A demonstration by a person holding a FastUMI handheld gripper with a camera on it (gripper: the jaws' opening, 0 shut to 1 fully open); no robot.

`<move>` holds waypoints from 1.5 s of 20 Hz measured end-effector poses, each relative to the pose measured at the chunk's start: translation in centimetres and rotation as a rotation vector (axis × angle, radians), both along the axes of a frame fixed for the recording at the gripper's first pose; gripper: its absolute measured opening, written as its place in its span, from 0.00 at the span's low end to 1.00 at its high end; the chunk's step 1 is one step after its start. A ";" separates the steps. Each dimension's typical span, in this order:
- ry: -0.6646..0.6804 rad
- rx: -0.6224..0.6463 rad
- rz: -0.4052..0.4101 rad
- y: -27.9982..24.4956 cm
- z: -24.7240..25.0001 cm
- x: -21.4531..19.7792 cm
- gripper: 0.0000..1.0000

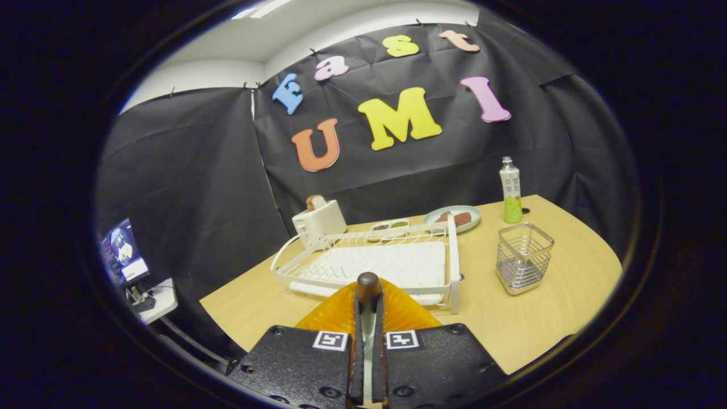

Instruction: Take the plate from the dish rack, then take the spoon from the basket and place it into the plate.

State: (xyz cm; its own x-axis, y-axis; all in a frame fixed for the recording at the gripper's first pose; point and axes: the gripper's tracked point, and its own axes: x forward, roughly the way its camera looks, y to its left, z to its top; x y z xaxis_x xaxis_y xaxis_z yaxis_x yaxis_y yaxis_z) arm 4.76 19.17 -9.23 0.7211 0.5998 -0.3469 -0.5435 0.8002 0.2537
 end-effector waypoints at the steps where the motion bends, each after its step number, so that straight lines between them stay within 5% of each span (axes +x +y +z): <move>1: 0.002 -0.004 0.001 0.0 -0.2 0.1 0.11; 8: -0.006 -0.038 -0.008 -0.4 -0.6 0.7 0.17; 14: -0.108 -0.064 -0.129 -3.0 1.2 2.8 1.00; 30: -0.290 -0.098 -0.248 -5.8 6.0 1.4 1.00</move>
